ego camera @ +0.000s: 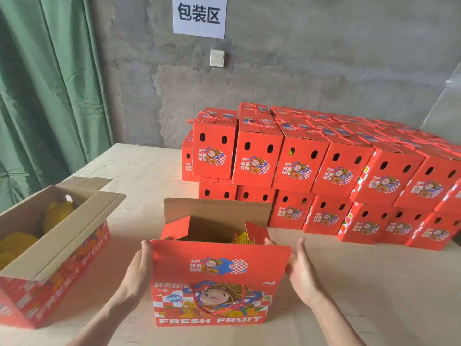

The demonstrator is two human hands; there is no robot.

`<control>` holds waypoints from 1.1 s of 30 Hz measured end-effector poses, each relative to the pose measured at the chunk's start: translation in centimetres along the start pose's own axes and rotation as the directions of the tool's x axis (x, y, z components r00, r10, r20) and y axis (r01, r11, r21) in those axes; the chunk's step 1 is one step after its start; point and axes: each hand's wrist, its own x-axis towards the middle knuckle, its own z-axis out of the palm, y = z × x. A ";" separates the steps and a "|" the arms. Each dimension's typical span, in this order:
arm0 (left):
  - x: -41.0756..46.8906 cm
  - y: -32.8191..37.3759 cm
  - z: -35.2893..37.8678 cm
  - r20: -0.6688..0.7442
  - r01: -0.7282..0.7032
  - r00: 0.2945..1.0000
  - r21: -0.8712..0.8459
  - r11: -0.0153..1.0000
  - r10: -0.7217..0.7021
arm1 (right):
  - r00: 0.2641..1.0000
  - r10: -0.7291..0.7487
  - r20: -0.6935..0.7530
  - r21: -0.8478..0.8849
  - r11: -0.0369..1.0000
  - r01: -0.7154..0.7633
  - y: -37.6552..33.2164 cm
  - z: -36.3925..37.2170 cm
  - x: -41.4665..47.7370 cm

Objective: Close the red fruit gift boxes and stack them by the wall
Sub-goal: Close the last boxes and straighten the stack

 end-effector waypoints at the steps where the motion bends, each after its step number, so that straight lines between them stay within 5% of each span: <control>1: 0.2 0.5 0.3 -0.036 -0.062 0.997 0.050 0.997 0.064 | 0.999 0.009 0.031 0.027 1.000 -0.010 0.5 -0.5 -0.1; 3: 0.7 1.2 0.7 -0.108 -0.089 0.988 0.168 0.982 0.108 | 0.996 -0.019 0.087 -0.082 0.996 0.026 0.8 -0.7 -0.6; 7: 2.0 1.2 1.4 -0.173 -0.177 0.959 0.258 0.950 0.226 | 0.985 -0.170 -0.025 -0.415 0.898 0.145 0.2 0.3 -0.3; 16: 2.6 1.4 2.0 -0.214 -0.196 0.928 0.416 0.888 0.305 | 0.898 -0.385 -0.212 -0.485 0.839 0.246 0.0 2.3 0.9; 23: 2.1 1.0 0.8 -0.043 -0.222 0.964 0.413 0.883 0.263 | 0.911 -0.326 -0.253 -0.540 0.829 0.146 0.5 2.0 1.5; 28: 2.6 1.5 1.1 -0.090 -0.197 0.954 0.530 0.824 0.286 | 0.832 -0.480 -0.279 -0.663 0.723 0.195 1.3 2.0 1.7; 33: 2.5 1.0 1.2 -0.072 -0.240 0.934 0.600 0.763 0.351 | 0.704 -0.691 -0.163 -0.833 0.480 0.277 2.2 2.8 1.7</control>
